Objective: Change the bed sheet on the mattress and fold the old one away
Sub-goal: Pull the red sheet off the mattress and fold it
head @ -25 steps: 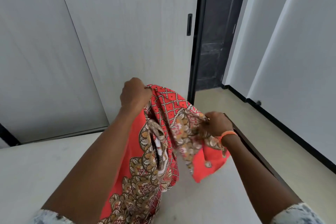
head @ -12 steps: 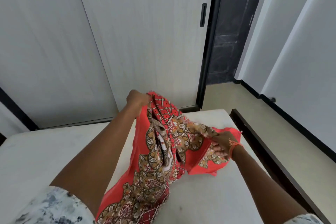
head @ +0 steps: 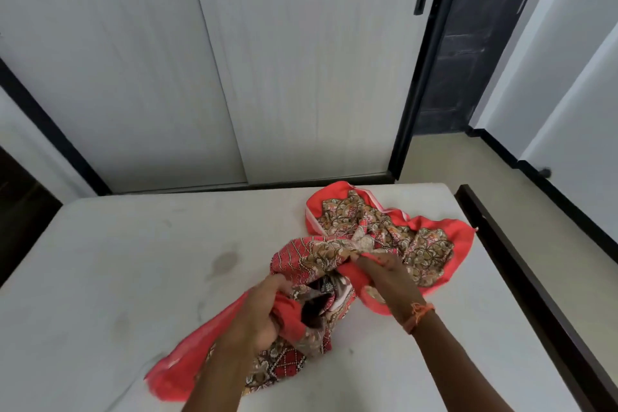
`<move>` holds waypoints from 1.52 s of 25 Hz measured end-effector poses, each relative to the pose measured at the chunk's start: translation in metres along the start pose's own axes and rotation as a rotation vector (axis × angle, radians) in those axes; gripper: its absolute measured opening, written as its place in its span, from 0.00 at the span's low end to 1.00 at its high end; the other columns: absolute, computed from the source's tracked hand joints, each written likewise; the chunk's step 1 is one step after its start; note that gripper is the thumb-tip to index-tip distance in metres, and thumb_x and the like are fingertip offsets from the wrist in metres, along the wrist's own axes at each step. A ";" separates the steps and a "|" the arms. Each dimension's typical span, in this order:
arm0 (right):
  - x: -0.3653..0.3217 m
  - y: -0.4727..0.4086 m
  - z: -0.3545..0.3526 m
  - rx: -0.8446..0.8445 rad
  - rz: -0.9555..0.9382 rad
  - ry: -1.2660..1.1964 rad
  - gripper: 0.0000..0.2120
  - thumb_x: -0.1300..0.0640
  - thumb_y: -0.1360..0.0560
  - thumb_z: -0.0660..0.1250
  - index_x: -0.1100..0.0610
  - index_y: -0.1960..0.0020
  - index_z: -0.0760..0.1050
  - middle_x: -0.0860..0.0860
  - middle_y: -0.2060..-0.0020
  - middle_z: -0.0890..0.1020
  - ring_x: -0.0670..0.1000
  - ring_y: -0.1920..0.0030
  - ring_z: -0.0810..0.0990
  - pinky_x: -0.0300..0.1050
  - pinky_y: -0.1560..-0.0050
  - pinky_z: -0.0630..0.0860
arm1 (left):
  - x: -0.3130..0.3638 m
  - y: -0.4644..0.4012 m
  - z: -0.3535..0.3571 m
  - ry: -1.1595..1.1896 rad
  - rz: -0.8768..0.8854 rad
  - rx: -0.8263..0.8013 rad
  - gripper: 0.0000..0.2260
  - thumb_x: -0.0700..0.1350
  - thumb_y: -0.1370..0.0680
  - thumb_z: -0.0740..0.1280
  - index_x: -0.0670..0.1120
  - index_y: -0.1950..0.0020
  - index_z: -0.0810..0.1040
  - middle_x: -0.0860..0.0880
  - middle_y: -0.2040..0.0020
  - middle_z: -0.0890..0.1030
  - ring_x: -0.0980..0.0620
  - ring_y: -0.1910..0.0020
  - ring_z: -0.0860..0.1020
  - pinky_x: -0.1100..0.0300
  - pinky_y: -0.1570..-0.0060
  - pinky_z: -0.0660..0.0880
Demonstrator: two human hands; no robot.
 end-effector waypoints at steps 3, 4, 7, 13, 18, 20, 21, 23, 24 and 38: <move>-0.008 0.004 0.012 0.228 0.014 -0.109 0.08 0.59 0.27 0.72 0.63 0.62 0.82 0.55 0.70 0.80 0.49 0.71 0.79 0.41 0.71 0.74 | -0.025 -0.002 -0.008 0.142 0.031 0.088 0.05 0.30 0.25 0.62 0.38 0.57 0.74 0.42 0.65 0.74 0.50 0.70 0.69 0.57 0.69 0.69; -0.010 0.005 0.018 0.269 0.017 -0.094 0.06 0.59 0.28 0.73 0.60 0.62 0.83 0.53 0.69 0.82 0.49 0.69 0.81 0.41 0.71 0.76 | -0.031 -0.003 -0.010 0.195 0.056 0.137 0.04 0.30 0.24 0.63 0.36 0.55 0.76 0.43 0.65 0.74 0.52 0.71 0.69 0.60 0.72 0.68; -0.003 0.012 0.040 0.252 0.104 -0.048 0.04 0.56 0.26 0.72 0.54 0.59 0.83 0.54 0.64 0.84 0.54 0.61 0.83 0.49 0.60 0.82 | -0.045 0.003 -0.011 0.426 0.017 0.202 0.03 0.34 0.21 0.66 0.35 0.54 0.76 0.42 0.65 0.73 0.51 0.72 0.71 0.62 0.78 0.73; 0.000 0.050 0.092 0.022 -0.151 0.406 0.21 0.60 0.23 0.67 0.47 0.73 0.70 0.44 0.78 0.73 0.42 0.76 0.69 0.35 0.71 0.63 | -0.057 0.026 0.005 0.462 -0.037 0.066 0.07 0.37 0.20 0.64 0.36 0.55 0.78 0.42 0.70 0.77 0.51 0.78 0.74 0.62 0.76 0.73; -0.002 0.060 0.100 0.099 -0.207 0.448 0.07 0.61 0.23 0.64 0.54 0.58 0.78 0.45 0.66 0.79 0.43 0.66 0.76 0.37 0.65 0.68 | -0.053 0.037 0.000 0.288 0.035 0.018 0.07 0.35 0.23 0.68 0.35 0.46 0.81 0.40 0.61 0.82 0.47 0.67 0.79 0.57 0.70 0.76; -0.004 0.067 0.097 0.079 -0.167 0.286 0.05 0.62 0.22 0.63 0.55 0.52 0.76 0.46 0.60 0.81 0.43 0.60 0.78 0.37 0.59 0.72 | -0.045 0.043 -0.006 0.230 0.075 0.004 0.07 0.34 0.23 0.68 0.35 0.47 0.82 0.40 0.60 0.83 0.48 0.67 0.80 0.59 0.69 0.78; -0.004 0.071 0.097 0.035 -0.144 0.215 0.06 0.63 0.22 0.62 0.55 0.49 0.76 0.47 0.58 0.81 0.43 0.58 0.78 0.37 0.57 0.74 | -0.042 0.046 -0.009 0.203 0.095 0.009 0.07 0.33 0.23 0.68 0.36 0.47 0.82 0.40 0.59 0.84 0.48 0.66 0.81 0.59 0.69 0.79; -0.006 0.082 0.096 -0.071 -0.153 0.131 0.10 0.65 0.21 0.61 0.54 0.47 0.76 0.49 0.56 0.82 0.43 0.55 0.79 0.38 0.53 0.76 | -0.039 0.050 -0.013 0.142 0.147 0.017 0.08 0.32 0.24 0.68 0.36 0.46 0.82 0.40 0.57 0.85 0.47 0.63 0.84 0.58 0.66 0.81; -0.006 0.086 0.095 -0.097 -0.183 0.118 0.12 0.66 0.20 0.60 0.52 0.47 0.78 0.49 0.56 0.83 0.43 0.55 0.80 0.37 0.52 0.76 | -0.038 0.052 -0.014 0.093 0.182 0.010 0.09 0.32 0.24 0.69 0.37 0.45 0.81 0.40 0.56 0.86 0.46 0.60 0.84 0.58 0.63 0.82; -0.009 0.094 0.084 -0.039 -0.535 0.451 0.17 0.60 0.21 0.63 0.59 0.33 0.73 0.45 0.53 0.84 0.42 0.56 0.82 0.39 0.55 0.79 | -0.016 0.051 -0.020 -0.211 0.106 -0.543 0.24 0.27 0.23 0.55 0.44 0.32 0.75 0.48 0.39 0.82 0.53 0.41 0.81 0.52 0.37 0.71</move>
Point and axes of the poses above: each hand's wrist, its own y-axis away from the middle knuckle, its own z-axis out of the palm, x = y × z, the point moved 3 cm from there along -y, towards the middle knuckle
